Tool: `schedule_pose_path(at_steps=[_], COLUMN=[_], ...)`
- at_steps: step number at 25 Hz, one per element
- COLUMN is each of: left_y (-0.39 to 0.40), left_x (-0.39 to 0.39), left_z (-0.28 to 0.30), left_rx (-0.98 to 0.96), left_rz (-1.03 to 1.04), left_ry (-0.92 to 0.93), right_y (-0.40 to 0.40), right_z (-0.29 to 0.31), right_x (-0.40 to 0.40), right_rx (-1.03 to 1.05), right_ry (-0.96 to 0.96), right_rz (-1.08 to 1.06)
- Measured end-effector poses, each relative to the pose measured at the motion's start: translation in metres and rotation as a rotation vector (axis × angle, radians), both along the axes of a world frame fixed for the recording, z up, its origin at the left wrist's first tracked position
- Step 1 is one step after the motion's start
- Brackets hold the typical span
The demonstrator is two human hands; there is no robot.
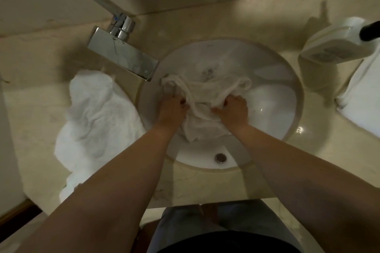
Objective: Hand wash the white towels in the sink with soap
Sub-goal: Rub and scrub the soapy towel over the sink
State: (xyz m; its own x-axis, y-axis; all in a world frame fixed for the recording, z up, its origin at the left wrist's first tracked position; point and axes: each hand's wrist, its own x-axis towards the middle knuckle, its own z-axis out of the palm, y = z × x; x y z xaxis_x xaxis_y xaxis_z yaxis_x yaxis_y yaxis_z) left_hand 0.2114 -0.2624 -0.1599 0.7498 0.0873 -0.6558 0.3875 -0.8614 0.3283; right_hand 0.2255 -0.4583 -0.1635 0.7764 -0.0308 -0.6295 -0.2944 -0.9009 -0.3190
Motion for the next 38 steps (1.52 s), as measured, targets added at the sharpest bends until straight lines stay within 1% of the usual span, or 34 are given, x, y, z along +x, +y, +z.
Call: schedule_pose_path(at_steps=[1, 2, 3, 5, 7, 8, 10, 12, 13, 14, 16, 17, 19, 20, 22, 25, 28, 30, 32, 35, 36, 37, 38], left_y=[-0.005, -0.008, -0.012, -0.012, -0.013, -0.014, -0.015, -0.012, -0.011, -0.009, -0.004, -0.001, 0.003, 0.005, 0.008, 0.01, 0.012, 0.013, 0.007, -0.023, -0.036, -0.048, -0.058], left_x=[0.001, 0.002, 0.004, 0.007, 0.008, 0.006, 0.0, -0.01, -0.014, -0.017, -0.02, -0.022, -0.029, -0.032, -0.041, -0.045, -0.044, -0.043, -0.043, -0.04, -0.039, -0.038, -0.035], left_z=[0.0, -0.001, 0.004, 0.009, 0.02, 0.025, 0.034, 0.042, 0.047, 0.053, 0.077, 0.09, 0.115, 0.133, 0.162, 0.203, 0.234, 0.256, 0.28, 0.319, 0.331, 0.341, 0.349], left_rx=[-0.019, -0.083, -0.142, -0.213, -0.328, -0.41, -0.434, -0.406, -0.402, -0.374, -0.302, -0.293, -0.316, -0.327, -0.333, -0.361, -0.579, -0.672, -0.743, -0.868, -0.91, -0.942, -0.961], left_rz=[0.021, 0.088, 0.202, 0.41, 0.692, 0.802, 0.829, 0.843, 0.841, 0.819, 0.742, 0.723, 0.752, 0.782, 0.824, 0.85, 0.796, 0.743, 0.738, 0.715, 0.728, 0.766, 0.829], left_ry=[-0.007, -0.017, -0.013, 0.014, 0.156, 0.2, 0.235, 0.263, 0.282, 0.293, 0.269, 0.212, 0.055, -0.056, -0.263, -0.44, -0.537, -0.591, -0.598, -0.615, -0.635, -0.653, -0.656], right_y=[0.005, 0.01, 0.014, 0.018, 0.013, 0.012, 0.01, 0.005, 0.002, -0.001, -0.006, -0.007, -0.006, -0.006, -0.005, -0.001, 0.007, 0.009, 0.015, 0.035, 0.044, 0.051, 0.058], right_z=[-0.005, -0.004, 0.0, 0.015, 0.017, 0.023, 0.038, 0.049, 0.058, 0.064, 0.08, 0.093, 0.124, 0.14, 0.171, 0.218, 0.268, 0.295, 0.32, 0.351, 0.36, 0.363, 0.368], right_x=[-0.002, -0.003, -0.004, -0.002, -0.002, -0.002, -0.006, -0.017, -0.022, -0.027, -0.032, -0.034, -0.036, -0.039, -0.048, -0.054, -0.056, -0.051, -0.044, -0.028, -0.025, -0.021, -0.019], right_rx=[0.051, 0.133, 0.222, 0.367, 0.438, 0.458, 0.505, 0.567, 0.573, 0.547, 0.471, 0.428, 0.378, 0.388, 0.457, 0.554, 0.7, 0.741, 0.842, 1.131, 1.23, 1.28, 1.284], right_ry=[-0.04, -0.066, -0.057, 0.019, 0.122, 0.175, 0.261, 0.332, 0.384, 0.397, 0.295, 0.203, 0.035, -0.028, -0.154, -0.323, -0.403, -0.435, -0.425, -0.351, -0.302, -0.276, -0.27], right_rz=[0.034, -0.002, -0.119, -0.424, -0.697, -0.782, -0.891, -0.959, -0.977, -0.993, -0.954, -0.903, -0.827, -0.83, -0.896, -0.948, -1.016, -1.024, -1.012, -1.043, -1.061, -1.098, -1.14])
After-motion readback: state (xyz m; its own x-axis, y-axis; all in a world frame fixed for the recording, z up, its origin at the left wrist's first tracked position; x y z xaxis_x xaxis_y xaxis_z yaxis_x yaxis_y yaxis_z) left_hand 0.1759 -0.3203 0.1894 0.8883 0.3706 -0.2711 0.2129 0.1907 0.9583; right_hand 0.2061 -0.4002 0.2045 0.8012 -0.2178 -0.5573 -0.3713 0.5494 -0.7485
